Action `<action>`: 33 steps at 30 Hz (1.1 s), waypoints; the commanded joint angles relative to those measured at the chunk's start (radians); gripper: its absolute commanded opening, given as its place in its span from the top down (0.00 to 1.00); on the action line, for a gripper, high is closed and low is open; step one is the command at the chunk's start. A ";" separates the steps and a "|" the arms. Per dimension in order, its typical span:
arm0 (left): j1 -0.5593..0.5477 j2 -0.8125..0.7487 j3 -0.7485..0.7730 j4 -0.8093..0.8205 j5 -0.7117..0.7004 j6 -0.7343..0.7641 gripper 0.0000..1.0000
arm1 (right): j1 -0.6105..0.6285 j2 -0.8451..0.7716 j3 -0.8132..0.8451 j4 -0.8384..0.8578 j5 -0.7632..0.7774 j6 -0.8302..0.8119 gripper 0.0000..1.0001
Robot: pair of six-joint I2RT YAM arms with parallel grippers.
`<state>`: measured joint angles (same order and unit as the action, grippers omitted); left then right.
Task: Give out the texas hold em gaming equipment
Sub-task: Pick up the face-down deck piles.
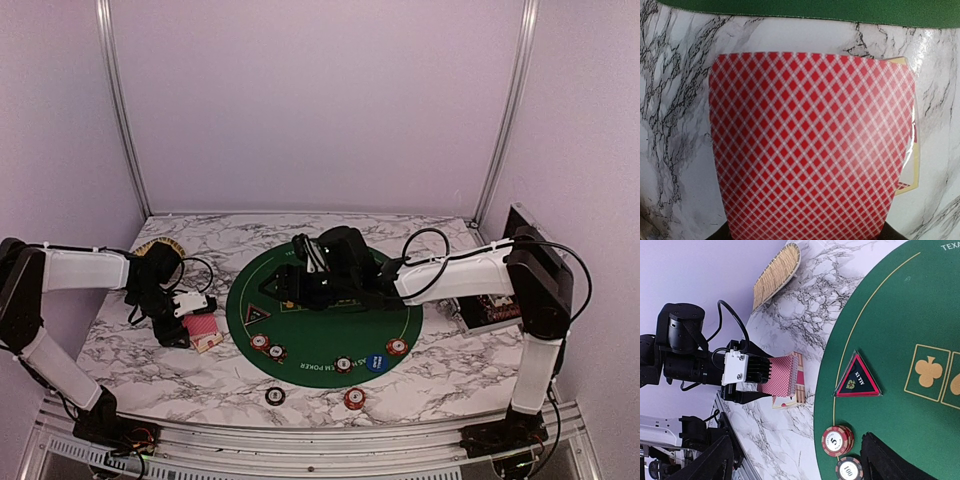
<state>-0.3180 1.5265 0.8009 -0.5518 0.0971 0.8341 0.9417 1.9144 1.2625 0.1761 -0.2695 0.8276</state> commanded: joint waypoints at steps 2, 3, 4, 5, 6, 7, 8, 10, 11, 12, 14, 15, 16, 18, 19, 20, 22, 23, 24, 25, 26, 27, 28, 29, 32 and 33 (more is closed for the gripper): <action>-0.003 -0.043 0.014 -0.024 0.020 -0.017 0.84 | -0.009 -0.039 -0.015 0.051 -0.027 0.023 0.14; -0.003 -0.048 0.024 -0.032 0.028 -0.023 0.84 | -0.010 -0.038 -0.018 0.058 -0.032 0.028 0.14; -0.004 -0.052 0.036 -0.044 0.038 -0.028 0.84 | -0.013 -0.039 -0.025 0.067 -0.039 0.034 0.14; -0.003 -0.060 0.047 -0.054 0.048 -0.033 0.84 | -0.015 -0.038 -0.030 0.079 -0.047 0.043 0.14; -0.004 -0.068 0.062 -0.064 0.058 -0.038 0.85 | -0.017 -0.037 -0.033 0.091 -0.056 0.050 0.14; -0.003 -0.075 0.071 -0.073 0.066 -0.041 0.85 | -0.018 -0.036 -0.037 0.105 -0.064 0.058 0.15; -0.003 -0.082 0.080 -0.084 0.074 -0.044 0.86 | -0.020 -0.033 -0.039 0.115 -0.072 0.066 0.16; -0.006 -0.090 0.093 -0.104 0.091 -0.049 0.88 | -0.021 -0.024 -0.044 0.141 -0.095 0.083 0.18; -0.007 -0.093 0.098 -0.109 0.098 -0.053 0.89 | -0.021 -0.019 -0.046 0.155 -0.106 0.092 0.19; -0.008 -0.097 0.101 -0.113 0.103 -0.056 0.90 | -0.022 -0.011 -0.047 0.171 -0.125 0.103 0.19; -0.013 -0.104 0.108 -0.119 0.110 -0.062 0.91 | -0.021 0.004 -0.049 0.203 -0.156 0.129 0.20; -0.019 -0.108 0.111 -0.123 0.114 -0.067 0.91 | -0.021 0.011 -0.049 0.216 -0.167 0.139 0.20; -0.023 -0.113 0.116 -0.128 0.118 -0.070 0.91 | -0.022 0.019 -0.048 0.234 -0.181 0.151 0.20; -0.036 -0.120 0.129 -0.144 0.124 -0.082 0.91 | -0.022 0.037 -0.043 0.264 -0.211 0.174 0.19; -0.045 -0.124 0.139 -0.149 0.129 -0.088 0.92 | -0.022 0.053 -0.034 0.276 -0.228 0.186 0.18; -0.054 -0.130 0.147 -0.155 0.133 -0.093 0.92 | -0.022 0.066 -0.029 0.289 -0.241 0.201 0.18; -0.068 -0.141 0.164 -0.167 0.141 -0.105 0.92 | -0.022 0.088 -0.028 0.328 -0.267 0.234 0.18; -0.078 -0.147 0.174 -0.175 0.146 -0.111 0.92 | -0.022 0.099 -0.028 0.359 -0.282 0.253 0.18; -0.086 -0.152 0.184 -0.182 0.149 -0.116 0.92 | -0.021 0.109 -0.027 0.380 -0.293 0.270 0.18; -0.094 -0.156 0.193 -0.186 0.152 -0.121 0.93 | -0.021 0.119 -0.028 0.397 -0.302 0.289 0.18; -0.101 -0.162 0.202 -0.192 0.153 -0.126 0.93 | -0.021 0.127 -0.026 0.414 -0.310 0.305 0.18; -0.111 -0.165 0.210 -0.199 0.153 -0.128 0.92 | -0.021 0.133 -0.027 0.432 -0.317 0.316 0.19; -0.120 -0.168 0.217 -0.205 0.153 -0.131 0.92 | -0.020 0.139 -0.030 0.448 -0.323 0.330 0.18; -0.128 -0.170 0.221 -0.209 0.152 -0.133 0.92 | -0.020 0.144 -0.029 0.464 -0.329 0.341 0.19; -0.155 -0.175 0.231 -0.215 0.147 -0.141 0.92 | -0.019 0.165 -0.022 0.502 -0.353 0.370 0.19; -0.163 -0.175 0.234 -0.215 0.147 -0.145 0.93 | -0.018 0.173 -0.017 0.511 -0.362 0.381 0.19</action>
<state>-0.4541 1.3731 1.0035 -0.7258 0.2203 0.7136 0.9260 2.0628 1.2129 0.5785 -0.5785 1.1439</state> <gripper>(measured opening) 0.661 0.814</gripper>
